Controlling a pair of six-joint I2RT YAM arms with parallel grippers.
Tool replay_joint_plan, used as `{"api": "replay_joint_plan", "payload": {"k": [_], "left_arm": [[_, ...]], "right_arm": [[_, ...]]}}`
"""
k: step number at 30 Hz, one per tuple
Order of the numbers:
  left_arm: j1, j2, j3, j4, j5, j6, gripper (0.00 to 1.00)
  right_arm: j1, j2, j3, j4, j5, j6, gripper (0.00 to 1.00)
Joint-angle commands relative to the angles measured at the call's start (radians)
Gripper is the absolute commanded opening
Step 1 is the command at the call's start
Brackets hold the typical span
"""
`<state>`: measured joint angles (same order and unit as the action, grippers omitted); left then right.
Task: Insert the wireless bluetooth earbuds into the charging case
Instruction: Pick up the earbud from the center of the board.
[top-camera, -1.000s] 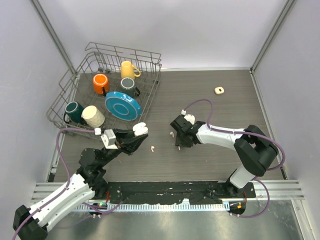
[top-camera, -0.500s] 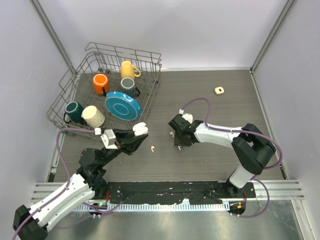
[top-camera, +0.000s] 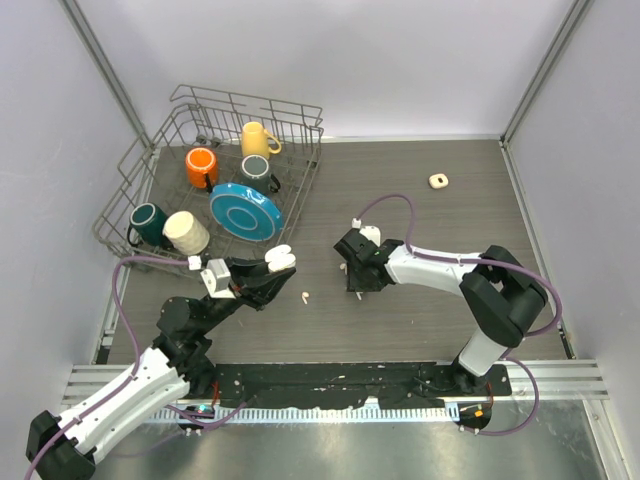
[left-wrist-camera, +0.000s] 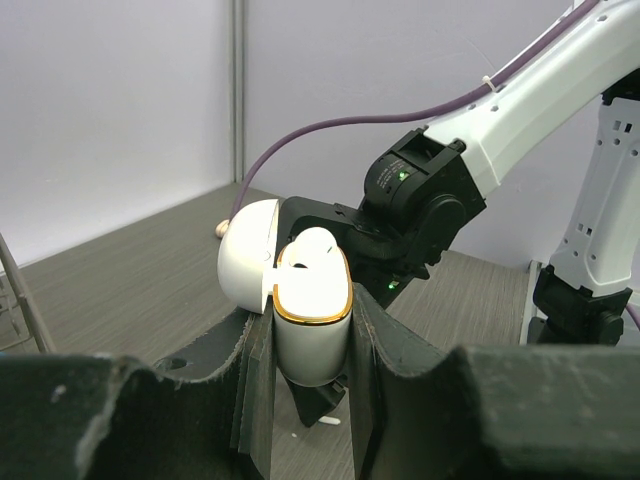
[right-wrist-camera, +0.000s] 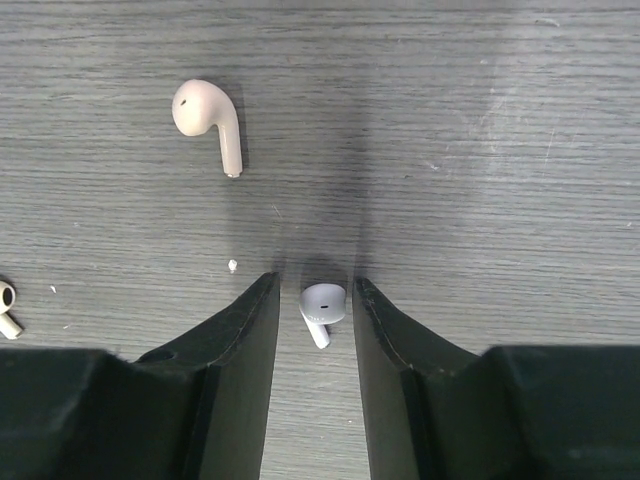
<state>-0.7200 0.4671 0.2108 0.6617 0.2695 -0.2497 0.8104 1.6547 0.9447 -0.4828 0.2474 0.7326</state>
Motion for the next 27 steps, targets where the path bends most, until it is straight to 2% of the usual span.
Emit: {"api": "replay_joint_plan", "payload": {"k": [1, 15, 17, 21, 22, 27], "left_arm": [[-0.002, -0.002, 0.004, 0.059, -0.015, 0.007, 0.0], [-0.004, -0.016, -0.005, 0.056, -0.021, 0.007, 0.0], [-0.004, -0.016, -0.007, 0.056, -0.024, 0.007, 0.0], [-0.004, -0.018, -0.008, 0.056, -0.024, 0.007, 0.0], [-0.004, -0.018, -0.008, 0.056, -0.024, 0.006, 0.0], [-0.004, -0.019, -0.008, 0.055, -0.026, 0.009, 0.0]], "right_arm": [[0.003, 0.028, 0.022, -0.027, 0.033, -0.047, 0.41], [0.004, 0.039, 0.019, -0.028, 0.018, -0.047, 0.34], [0.004, 0.037, 0.017, -0.028, 0.02, -0.045, 0.28], [0.003, 0.036, 0.017, -0.028, 0.02, -0.042, 0.25], [0.004, 0.034, 0.017, -0.028, 0.02, -0.042, 0.22], [0.003, 0.017, 0.016, -0.027, 0.024, -0.038, 0.15]]}}
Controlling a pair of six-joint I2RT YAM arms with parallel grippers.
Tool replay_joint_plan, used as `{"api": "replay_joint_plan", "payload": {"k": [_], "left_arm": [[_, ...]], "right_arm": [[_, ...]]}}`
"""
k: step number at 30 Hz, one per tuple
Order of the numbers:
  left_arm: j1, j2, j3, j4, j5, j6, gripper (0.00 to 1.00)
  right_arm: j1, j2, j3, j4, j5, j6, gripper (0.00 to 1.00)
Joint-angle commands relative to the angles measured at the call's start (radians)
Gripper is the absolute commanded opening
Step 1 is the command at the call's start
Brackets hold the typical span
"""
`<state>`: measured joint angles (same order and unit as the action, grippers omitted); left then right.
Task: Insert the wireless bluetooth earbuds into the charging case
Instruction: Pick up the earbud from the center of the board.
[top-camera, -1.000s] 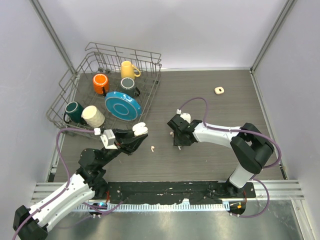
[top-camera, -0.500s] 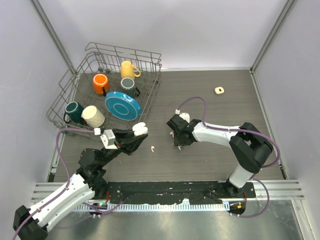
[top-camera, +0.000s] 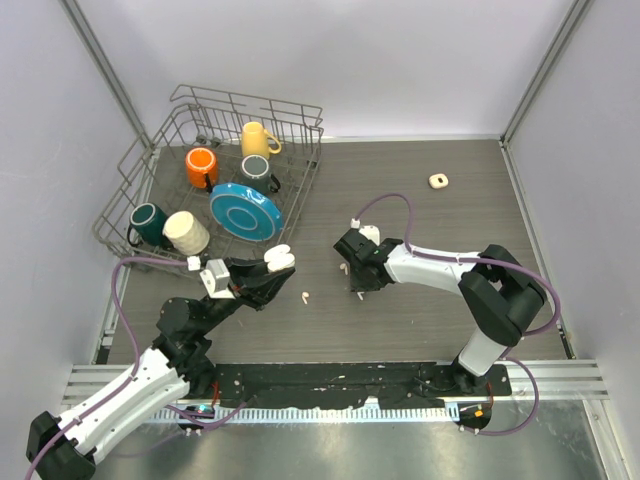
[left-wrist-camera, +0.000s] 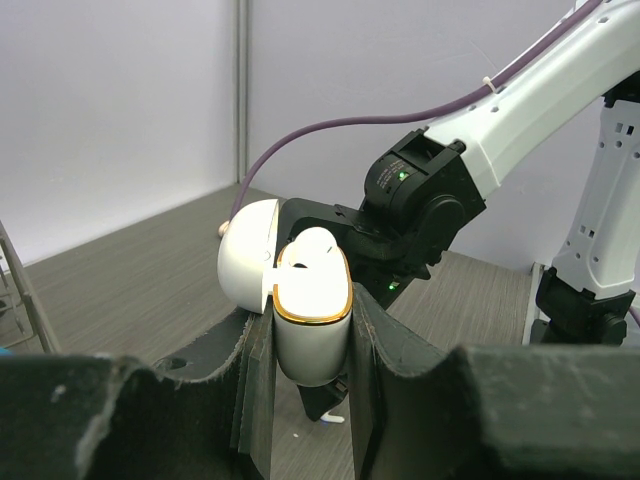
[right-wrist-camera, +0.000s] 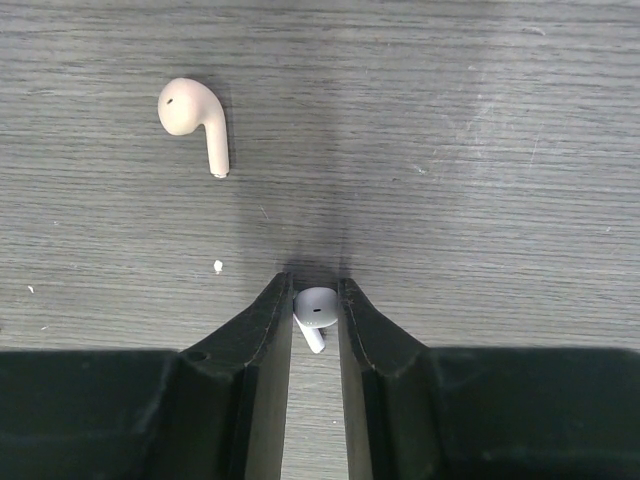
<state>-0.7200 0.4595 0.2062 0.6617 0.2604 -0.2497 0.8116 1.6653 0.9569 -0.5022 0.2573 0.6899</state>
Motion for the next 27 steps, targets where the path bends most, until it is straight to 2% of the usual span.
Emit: {"api": "replay_joint_plan", "payload": {"k": [1, 5, 9, 19, 27], "left_arm": [[-0.002, -0.013, -0.005, 0.056, -0.018, 0.009, 0.0], [-0.004, -0.018, -0.005, 0.052, -0.02, 0.007, 0.0], [-0.004, -0.024, -0.007, 0.047, -0.029, 0.009, 0.0], [-0.004, -0.016, -0.008, 0.061, -0.049, 0.009, 0.0], [-0.004, 0.024, -0.002, 0.104, -0.044, -0.002, 0.0]], "right_arm": [[0.003, 0.004, 0.005, -0.01, 0.014, 0.008, 0.14], [0.001, -0.024, 0.005, -0.004, 0.017, 0.007, 0.06], [0.012, -0.123, -0.007, 0.03, 0.049, 0.011, 0.01], [0.107, -0.533, -0.182, 0.313, 0.318, 0.08, 0.01], [0.238, -0.705, -0.19, 0.551, 0.445, -0.038, 0.01]]}}
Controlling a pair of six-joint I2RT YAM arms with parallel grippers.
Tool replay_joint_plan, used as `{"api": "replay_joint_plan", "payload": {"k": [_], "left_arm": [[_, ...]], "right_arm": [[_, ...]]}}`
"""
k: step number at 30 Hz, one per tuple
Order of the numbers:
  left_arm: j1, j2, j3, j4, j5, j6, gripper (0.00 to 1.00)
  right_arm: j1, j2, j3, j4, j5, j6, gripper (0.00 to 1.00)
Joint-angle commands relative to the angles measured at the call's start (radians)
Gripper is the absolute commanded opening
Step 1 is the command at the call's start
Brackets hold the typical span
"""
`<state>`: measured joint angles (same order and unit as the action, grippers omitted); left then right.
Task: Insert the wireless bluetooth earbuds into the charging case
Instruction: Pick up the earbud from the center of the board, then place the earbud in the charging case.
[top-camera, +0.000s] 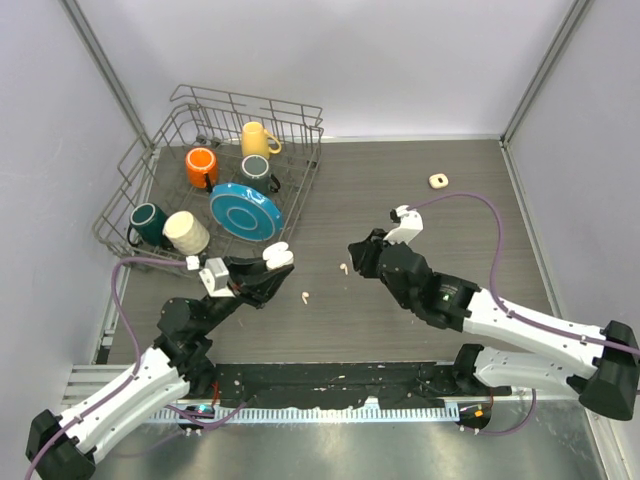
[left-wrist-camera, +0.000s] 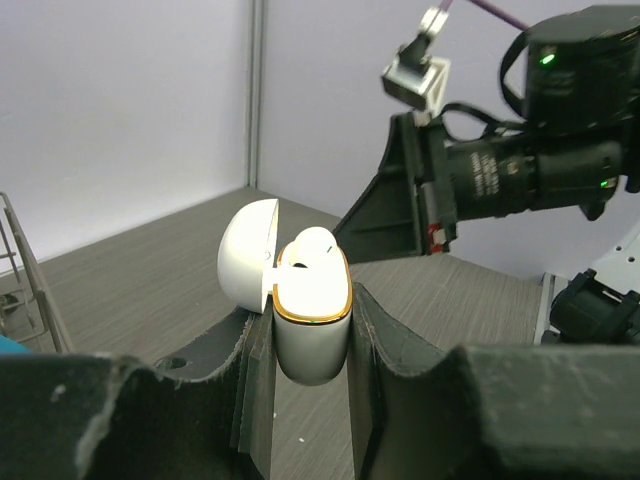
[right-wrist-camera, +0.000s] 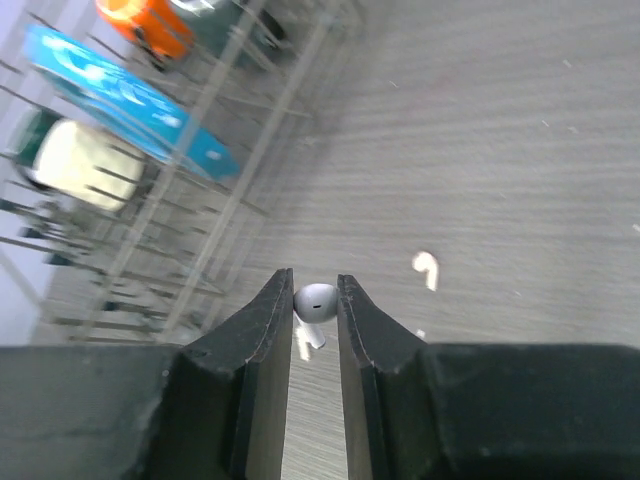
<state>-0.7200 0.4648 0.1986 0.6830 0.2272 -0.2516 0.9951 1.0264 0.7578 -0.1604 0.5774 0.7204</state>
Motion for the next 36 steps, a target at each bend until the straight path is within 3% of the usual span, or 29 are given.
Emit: {"api": "replay_joint_plan", "payload": {"k": [1, 9, 15, 23, 36], "left_arm": [[-0.002, 0.029, 0.005, 0.095, -0.009, -0.002, 0.0], [-0.004, 0.061, 0.013, 0.125, 0.003, -0.012, 0.0], [-0.004, 0.084, 0.024, 0.139, 0.011, -0.014, 0.0], [-0.002, 0.11, 0.035, 0.15, 0.023, -0.023, 0.0], [-0.004, 0.13, 0.042, 0.17, 0.037, -0.031, 0.0]], "right_arm": [[0.085, -0.075, 0.011, 0.273, 0.139, -0.097, 0.01], [0.174, -0.13, 0.017, 0.566, 0.144, -0.191, 0.01], [0.2, -0.083, 0.038, 0.689, 0.058, -0.226, 0.01], [0.227, 0.029, 0.097, 0.754, -0.065, -0.256, 0.01], [0.258, 0.13, 0.155, 0.742, -0.123, -0.291, 0.01]]}}
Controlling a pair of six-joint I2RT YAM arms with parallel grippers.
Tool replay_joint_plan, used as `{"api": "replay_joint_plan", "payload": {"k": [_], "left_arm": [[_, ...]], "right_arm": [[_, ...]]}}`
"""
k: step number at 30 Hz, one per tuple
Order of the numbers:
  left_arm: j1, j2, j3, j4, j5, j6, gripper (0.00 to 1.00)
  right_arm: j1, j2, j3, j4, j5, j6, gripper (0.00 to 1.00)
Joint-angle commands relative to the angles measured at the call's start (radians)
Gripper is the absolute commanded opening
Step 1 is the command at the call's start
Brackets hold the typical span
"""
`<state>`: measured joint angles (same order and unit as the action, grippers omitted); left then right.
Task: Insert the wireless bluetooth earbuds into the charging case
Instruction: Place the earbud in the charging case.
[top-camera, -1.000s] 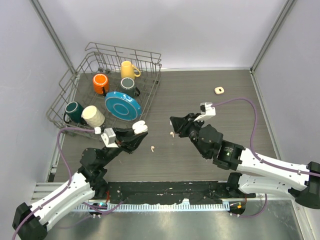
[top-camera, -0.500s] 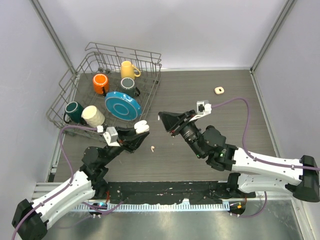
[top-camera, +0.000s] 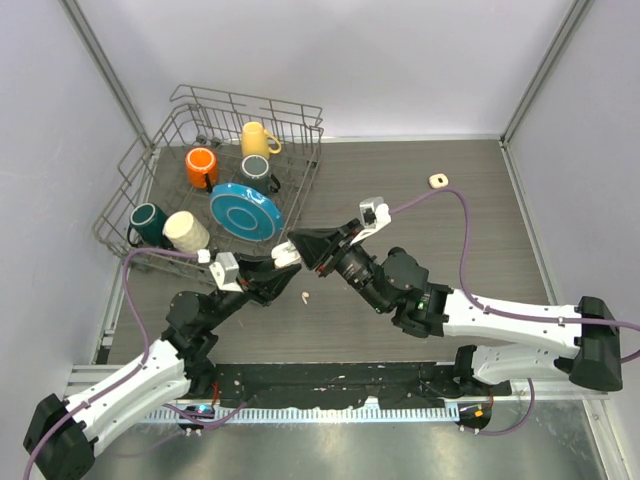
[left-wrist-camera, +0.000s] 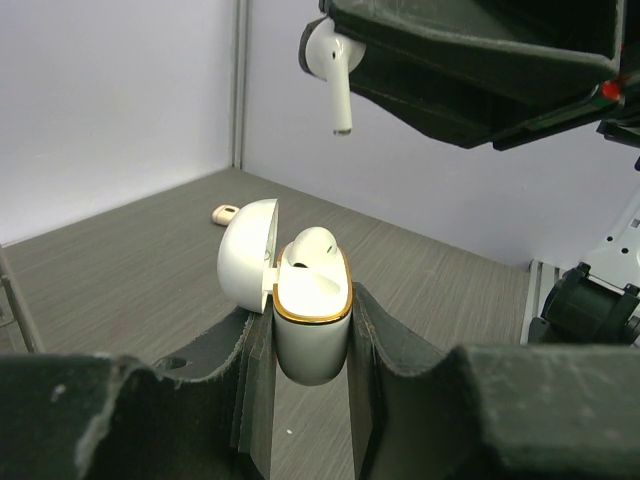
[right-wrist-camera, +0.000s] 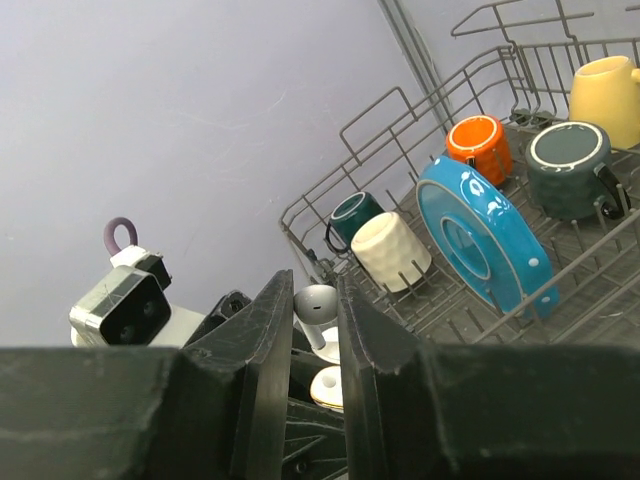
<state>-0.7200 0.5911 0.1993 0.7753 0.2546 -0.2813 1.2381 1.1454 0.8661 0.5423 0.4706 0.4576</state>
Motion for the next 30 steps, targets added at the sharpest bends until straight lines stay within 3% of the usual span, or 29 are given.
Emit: {"api": "replay_joint_plan", "payload": {"k": [1, 30], "left_arm": [[-0.002, 0.006, 0.042, 0.076, 0.009, -0.002, 0.0], [-0.006, 0.015, 0.045, 0.087, 0.023, -0.016, 0.0]], "right_arm": [[0.017, 0.019, 0.045, 0.036, -0.015, -0.033, 0.01], [0.101, 0.109, 0.019, 0.064, 0.166, -0.165, 0.01]]}}
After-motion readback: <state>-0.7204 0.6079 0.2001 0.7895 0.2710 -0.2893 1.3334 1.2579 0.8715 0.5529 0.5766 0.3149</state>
